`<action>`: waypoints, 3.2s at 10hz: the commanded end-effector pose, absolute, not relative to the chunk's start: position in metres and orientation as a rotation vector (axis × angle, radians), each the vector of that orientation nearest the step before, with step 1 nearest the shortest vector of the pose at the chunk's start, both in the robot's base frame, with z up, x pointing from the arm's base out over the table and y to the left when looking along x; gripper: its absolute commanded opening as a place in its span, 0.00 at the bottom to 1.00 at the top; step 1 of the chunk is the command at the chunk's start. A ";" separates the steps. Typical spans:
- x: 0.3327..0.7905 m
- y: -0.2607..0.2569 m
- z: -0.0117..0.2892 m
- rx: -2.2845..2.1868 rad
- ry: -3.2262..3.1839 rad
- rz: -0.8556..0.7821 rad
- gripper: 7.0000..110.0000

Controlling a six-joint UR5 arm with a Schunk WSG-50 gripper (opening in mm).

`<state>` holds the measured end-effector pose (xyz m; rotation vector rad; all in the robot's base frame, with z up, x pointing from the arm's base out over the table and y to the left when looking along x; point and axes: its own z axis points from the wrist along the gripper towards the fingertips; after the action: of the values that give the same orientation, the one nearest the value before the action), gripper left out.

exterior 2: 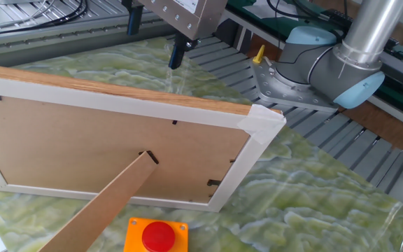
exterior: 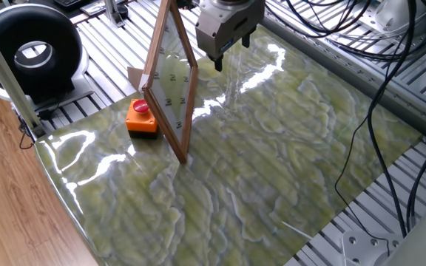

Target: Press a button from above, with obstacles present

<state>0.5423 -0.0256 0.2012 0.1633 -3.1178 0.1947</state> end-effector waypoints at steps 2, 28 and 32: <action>0.541 -0.025 0.204 0.163 -3.118 0.190 0.00; 0.541 -0.024 0.245 0.191 -3.174 0.223 0.00; 0.553 -0.008 0.244 0.229 -3.227 0.131 0.00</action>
<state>0.5471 -0.0126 0.2425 0.2149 -3.2018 0.1581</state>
